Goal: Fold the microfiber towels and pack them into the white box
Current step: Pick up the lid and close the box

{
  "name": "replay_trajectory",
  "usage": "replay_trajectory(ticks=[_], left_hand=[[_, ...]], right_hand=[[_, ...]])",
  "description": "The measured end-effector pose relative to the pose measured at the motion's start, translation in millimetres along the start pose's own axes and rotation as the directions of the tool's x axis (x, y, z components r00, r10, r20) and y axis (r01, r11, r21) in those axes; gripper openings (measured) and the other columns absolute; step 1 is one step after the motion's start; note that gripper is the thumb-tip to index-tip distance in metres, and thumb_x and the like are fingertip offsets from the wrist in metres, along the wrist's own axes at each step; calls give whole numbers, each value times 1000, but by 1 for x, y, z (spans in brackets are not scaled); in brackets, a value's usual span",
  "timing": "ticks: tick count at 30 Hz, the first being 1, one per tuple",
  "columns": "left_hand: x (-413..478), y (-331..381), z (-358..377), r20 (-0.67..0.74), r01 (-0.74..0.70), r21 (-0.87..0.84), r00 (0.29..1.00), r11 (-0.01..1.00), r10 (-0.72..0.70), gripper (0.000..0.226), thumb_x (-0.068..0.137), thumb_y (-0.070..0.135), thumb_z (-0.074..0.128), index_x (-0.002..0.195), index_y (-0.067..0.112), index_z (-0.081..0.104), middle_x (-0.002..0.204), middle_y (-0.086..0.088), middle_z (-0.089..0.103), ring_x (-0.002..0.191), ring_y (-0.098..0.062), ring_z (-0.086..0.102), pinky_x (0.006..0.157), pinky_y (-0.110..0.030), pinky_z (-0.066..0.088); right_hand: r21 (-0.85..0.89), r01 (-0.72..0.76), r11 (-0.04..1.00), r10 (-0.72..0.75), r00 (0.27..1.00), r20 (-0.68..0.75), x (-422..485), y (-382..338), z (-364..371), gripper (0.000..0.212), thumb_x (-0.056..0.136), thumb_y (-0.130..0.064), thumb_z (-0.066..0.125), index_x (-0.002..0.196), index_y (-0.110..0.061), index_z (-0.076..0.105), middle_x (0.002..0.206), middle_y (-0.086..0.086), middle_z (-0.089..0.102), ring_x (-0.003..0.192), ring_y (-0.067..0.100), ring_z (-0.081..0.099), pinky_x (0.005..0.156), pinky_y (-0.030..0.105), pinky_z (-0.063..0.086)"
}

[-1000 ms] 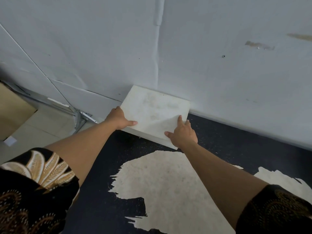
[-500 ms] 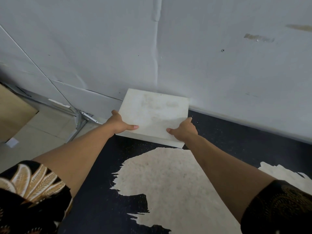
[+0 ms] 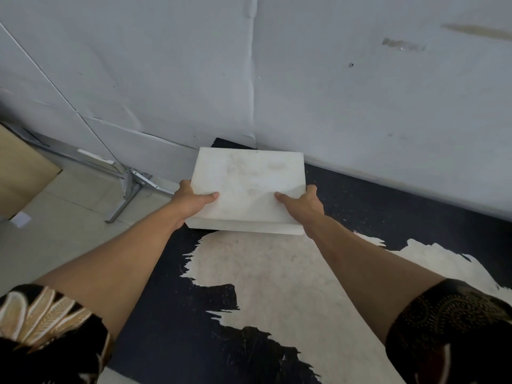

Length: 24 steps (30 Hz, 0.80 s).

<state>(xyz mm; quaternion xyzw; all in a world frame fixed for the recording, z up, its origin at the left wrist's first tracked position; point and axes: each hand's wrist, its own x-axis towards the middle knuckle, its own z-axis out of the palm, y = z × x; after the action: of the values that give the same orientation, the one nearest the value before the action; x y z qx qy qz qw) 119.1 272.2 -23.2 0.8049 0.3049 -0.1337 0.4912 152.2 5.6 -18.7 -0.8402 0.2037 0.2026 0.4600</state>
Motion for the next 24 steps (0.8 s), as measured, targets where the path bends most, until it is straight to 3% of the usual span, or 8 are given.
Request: replay_trajectory(ticks=[4,9,12,16,20,24], left_hand=[[-27,0,6,-26,-22,-54,999,998,21,70,80,48,76,124,20,30,124,0,53,113,-23,55,100,-45,48],[-68,14,24,-47,-74,-189,997,979,66,62,85,40,74,122,18,30,105,8,52,104,-17,56,87,-34,47],[-88,28,35,-42,-95,-269,995,958,87,64,87,37,74,129,16,30,111,3,53,93,-13,56,77,-31,48],[-108,53,51,-59,-177,-300,984,937,167,68,88,34,73,138,17,30,113,5,56,88,-5,56,64,-25,45],[-124,81,67,30,-230,-337,967,913,254,73,84,34,77,143,19,37,122,6,61,100,-9,61,71,-27,50],[-142,116,92,96,-304,-318,932,898,349,65,84,34,77,139,22,45,121,9,63,107,-12,62,88,-33,51]], right_hand=[[40,45,998,-43,998,-52,-22,9,-21,80,79,-55,73,134,-17,31,121,4,53,106,27,55,87,42,49],[131,97,987,-87,993,-83,-48,15,-60,72,81,-55,71,130,-19,32,109,-3,53,98,22,54,80,36,45],[193,117,974,-96,988,-118,-59,18,-83,72,80,-54,73,129,-20,33,106,-6,53,98,20,54,79,33,43],[216,152,964,-111,975,-191,-74,27,-119,78,76,-57,74,134,-18,39,118,-5,54,105,20,55,83,33,45],[188,184,965,-135,960,-246,-85,41,-155,77,74,-60,74,133,-21,44,119,-7,56,108,19,55,83,32,44],[229,181,956,-105,946,-306,-97,61,-194,77,73,-62,74,132,-22,45,120,-7,58,111,21,55,89,36,48]])
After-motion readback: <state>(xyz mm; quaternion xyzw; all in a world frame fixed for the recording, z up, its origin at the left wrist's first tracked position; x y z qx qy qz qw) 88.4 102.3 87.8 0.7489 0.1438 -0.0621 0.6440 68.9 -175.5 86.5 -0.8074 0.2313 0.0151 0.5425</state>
